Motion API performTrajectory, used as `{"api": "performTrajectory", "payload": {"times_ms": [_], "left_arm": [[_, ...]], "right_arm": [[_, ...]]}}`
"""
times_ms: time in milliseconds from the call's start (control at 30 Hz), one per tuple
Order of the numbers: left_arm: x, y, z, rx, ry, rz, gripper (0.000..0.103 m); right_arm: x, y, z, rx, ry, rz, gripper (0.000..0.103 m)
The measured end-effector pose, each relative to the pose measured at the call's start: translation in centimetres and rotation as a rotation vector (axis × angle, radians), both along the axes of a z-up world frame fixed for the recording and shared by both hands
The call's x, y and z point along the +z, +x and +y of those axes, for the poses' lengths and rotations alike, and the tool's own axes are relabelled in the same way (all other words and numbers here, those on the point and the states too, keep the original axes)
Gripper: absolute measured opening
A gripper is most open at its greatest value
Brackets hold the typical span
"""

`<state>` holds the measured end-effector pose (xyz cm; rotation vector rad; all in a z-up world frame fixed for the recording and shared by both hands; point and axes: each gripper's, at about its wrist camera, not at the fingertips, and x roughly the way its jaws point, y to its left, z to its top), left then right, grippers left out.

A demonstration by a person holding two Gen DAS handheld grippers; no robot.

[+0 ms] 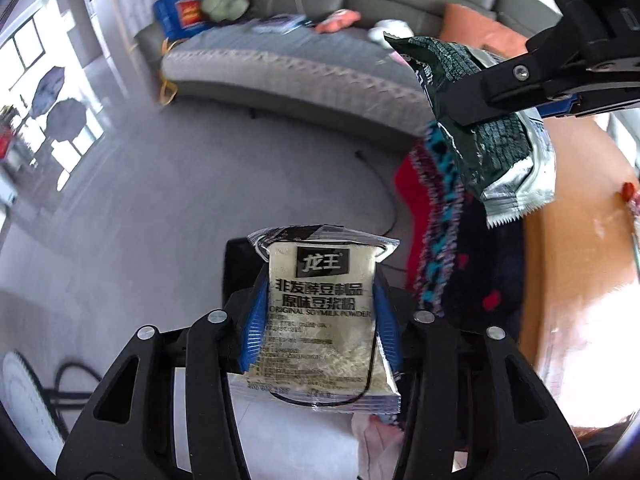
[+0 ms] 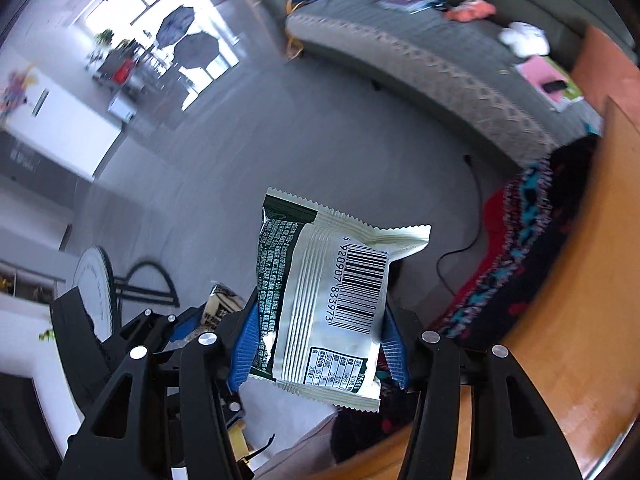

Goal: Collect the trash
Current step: 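Carry the sachet and packet to the bin and open both grippers, then move both tools back over the table toward the remaining items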

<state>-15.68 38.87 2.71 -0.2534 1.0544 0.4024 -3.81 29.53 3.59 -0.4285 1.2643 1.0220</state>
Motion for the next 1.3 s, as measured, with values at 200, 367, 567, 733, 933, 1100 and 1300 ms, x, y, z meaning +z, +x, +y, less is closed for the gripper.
{"api": "performTrajectory", "payload": {"times_ms": [200,367,567,733,933,1100,1300], "left_arm": [[-0.3,-1.2,3.1,0.105,0.044,0.011,0.097],[-0.2,-1.6,3.6,0.133,0.049,0.011,0.097],[0.0,-1.6,3.2,0.117,0.053,0.017,0.097],[0.6,-0.3,1.9,0.076,0.057,0.001,0.097],[2.0,1.6,-0.6,0.003,0.069,-0.028,0.097],[3.0,3.9,-4.1,-0.078,0.074,-0.04,0.097],[3.9,6.8,-9.1,-0.195,0.067,-0.056,0.097]], "right_arm": [[-0.1,-1.7,3.3,0.025,-0.012,-0.061,0.074],[0.0,-1.6,3.9,0.035,-0.009,-0.069,0.074],[0.1,-1.0,2.8,0.018,0.004,-0.058,0.074],[0.9,-0.2,0.8,-0.01,0.019,-0.059,0.074],[2.5,1.4,-3.2,-0.071,0.053,-0.06,0.074],[3.6,3.3,-7.5,-0.148,0.072,-0.066,0.074],[4.8,5.5,-13.5,-0.254,0.101,-0.076,0.074]]}}
